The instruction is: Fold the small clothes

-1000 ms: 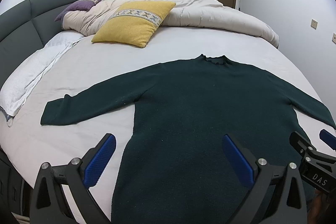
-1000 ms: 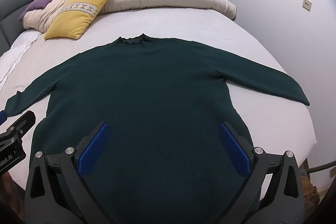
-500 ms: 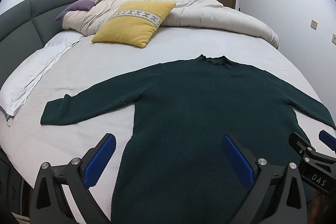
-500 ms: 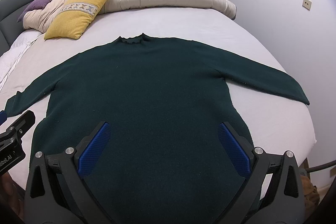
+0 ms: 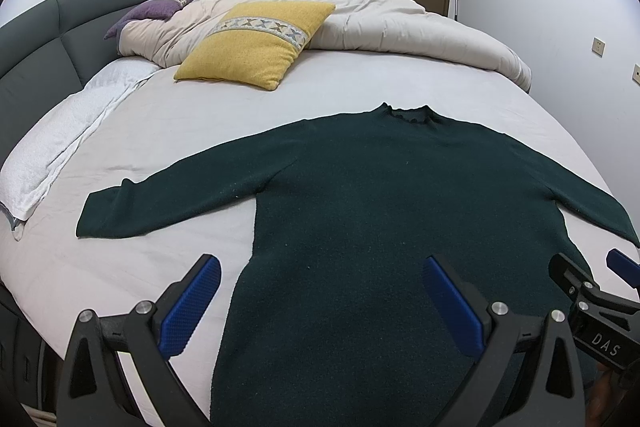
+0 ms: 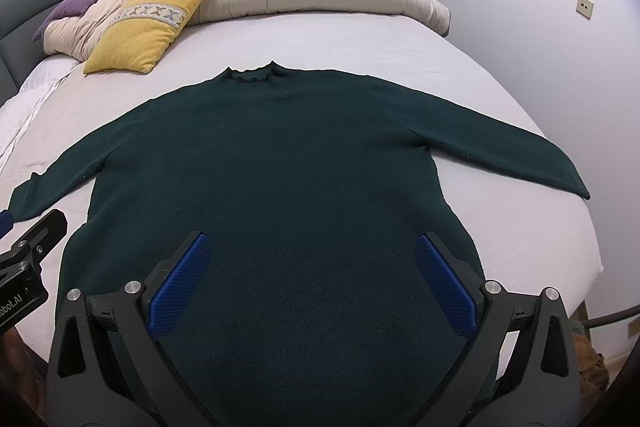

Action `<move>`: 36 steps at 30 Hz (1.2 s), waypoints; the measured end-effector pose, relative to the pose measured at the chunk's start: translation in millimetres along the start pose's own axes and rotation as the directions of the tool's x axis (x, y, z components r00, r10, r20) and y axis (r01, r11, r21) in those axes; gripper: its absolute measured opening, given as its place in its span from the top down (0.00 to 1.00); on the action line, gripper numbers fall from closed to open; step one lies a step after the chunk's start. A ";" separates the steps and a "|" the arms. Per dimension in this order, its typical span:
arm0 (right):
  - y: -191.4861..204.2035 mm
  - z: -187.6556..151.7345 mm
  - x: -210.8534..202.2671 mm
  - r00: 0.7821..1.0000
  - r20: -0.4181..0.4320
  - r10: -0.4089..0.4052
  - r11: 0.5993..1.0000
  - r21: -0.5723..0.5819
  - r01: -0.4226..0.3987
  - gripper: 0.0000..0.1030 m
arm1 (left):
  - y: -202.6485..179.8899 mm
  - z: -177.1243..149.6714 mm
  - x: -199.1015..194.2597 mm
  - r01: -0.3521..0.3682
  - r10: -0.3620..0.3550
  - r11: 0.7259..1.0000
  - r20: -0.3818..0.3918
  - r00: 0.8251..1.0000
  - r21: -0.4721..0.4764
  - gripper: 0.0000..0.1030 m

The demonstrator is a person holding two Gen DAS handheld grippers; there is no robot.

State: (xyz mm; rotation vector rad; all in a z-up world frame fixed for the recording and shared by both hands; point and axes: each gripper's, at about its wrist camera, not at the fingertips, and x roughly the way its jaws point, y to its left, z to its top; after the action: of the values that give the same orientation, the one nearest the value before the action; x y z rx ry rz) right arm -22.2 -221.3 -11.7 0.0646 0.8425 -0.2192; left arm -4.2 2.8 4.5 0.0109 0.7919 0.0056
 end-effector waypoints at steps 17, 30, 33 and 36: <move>1.8 -2.3 1.7 1.000 -0.005 0.000 1.000 -0.004 -0.001 0.00 | 0.4 -0.6 0.5 0.000 0.000 1.000 -0.001 1.000 -0.001 0.00; 6.1 -2.7 3.7 1.000 -0.011 -0.002 1.000 -0.010 0.002 0.00 | 0.7 -0.9 0.3 0.002 -0.002 1.000 -0.002 1.000 -0.002 0.00; 6.8 -2.3 4.6 1.000 -0.015 -0.002 1.000 -0.010 0.002 0.00 | 0.2 -1.6 0.5 0.002 -0.002 1.000 -0.003 1.000 -0.003 0.00; 6.6 -0.6 6.0 1.000 -0.019 -0.002 1.000 -0.012 0.002 0.00 | -1.1 -2.8 1.4 0.000 0.000 1.000 -0.006 1.000 -0.006 0.00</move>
State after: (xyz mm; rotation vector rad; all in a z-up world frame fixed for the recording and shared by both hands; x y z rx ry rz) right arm -17.4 -215.7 -16.8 0.0551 0.8629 -0.2157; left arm -5.3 1.7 1.6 0.0049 0.7978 0.0077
